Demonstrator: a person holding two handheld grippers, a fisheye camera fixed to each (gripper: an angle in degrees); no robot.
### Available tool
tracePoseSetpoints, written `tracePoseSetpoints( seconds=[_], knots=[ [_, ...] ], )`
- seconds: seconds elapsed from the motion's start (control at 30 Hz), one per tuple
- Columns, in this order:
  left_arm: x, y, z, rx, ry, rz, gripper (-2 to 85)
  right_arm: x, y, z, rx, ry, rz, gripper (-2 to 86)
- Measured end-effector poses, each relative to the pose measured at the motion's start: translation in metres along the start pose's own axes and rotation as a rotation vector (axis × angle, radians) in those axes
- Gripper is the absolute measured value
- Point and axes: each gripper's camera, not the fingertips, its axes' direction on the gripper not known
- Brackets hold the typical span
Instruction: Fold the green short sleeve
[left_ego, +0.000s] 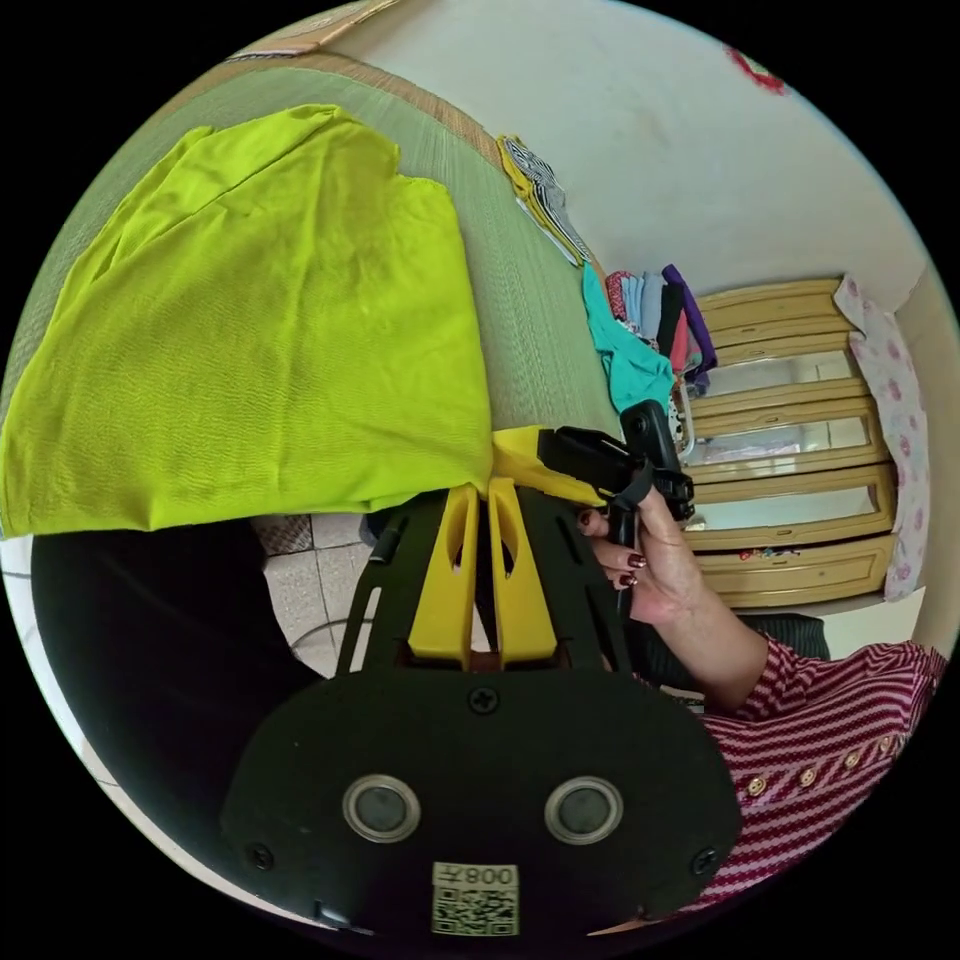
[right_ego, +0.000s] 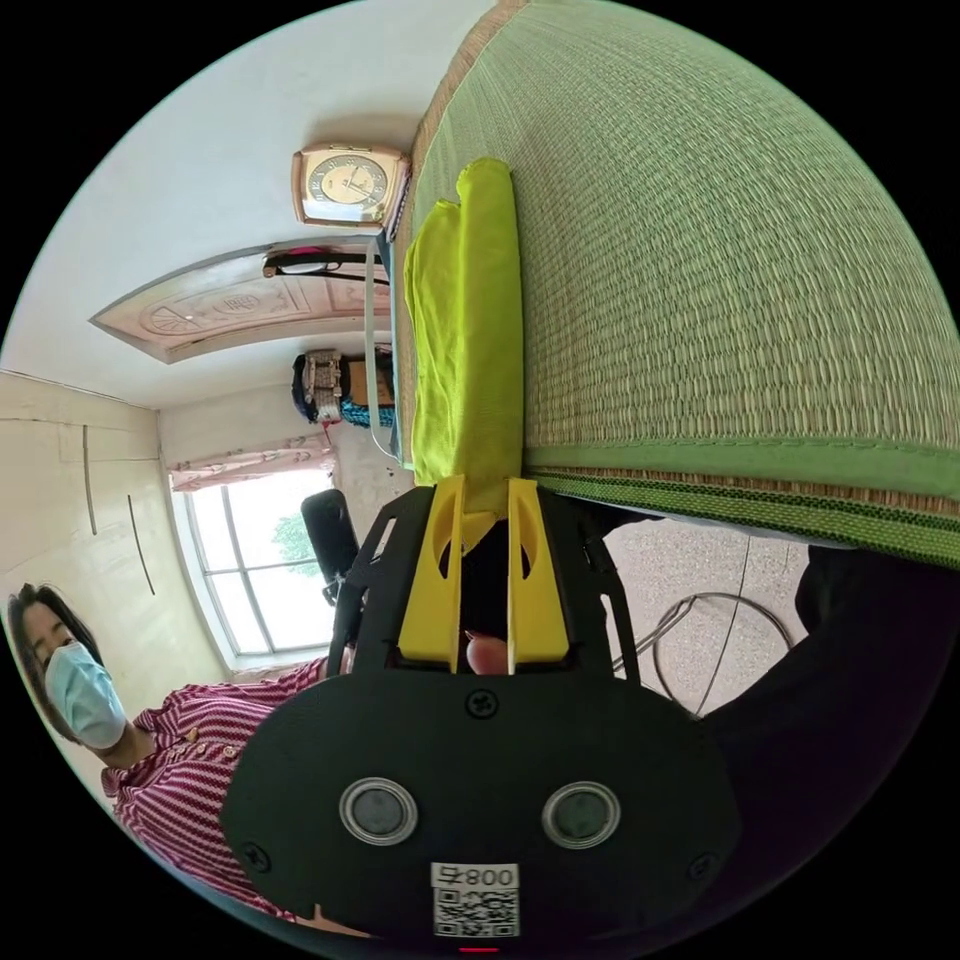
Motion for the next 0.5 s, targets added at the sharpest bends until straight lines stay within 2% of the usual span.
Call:
tracePoseSetpoints(
  seconds=[0.5],
  knots=[
    [-0.018,-0.005,0.004,0.012,0.107,-0.071,1.7,0.032,0.000,-0.019,0.002,-0.117,0.017,9.6]
  ],
)
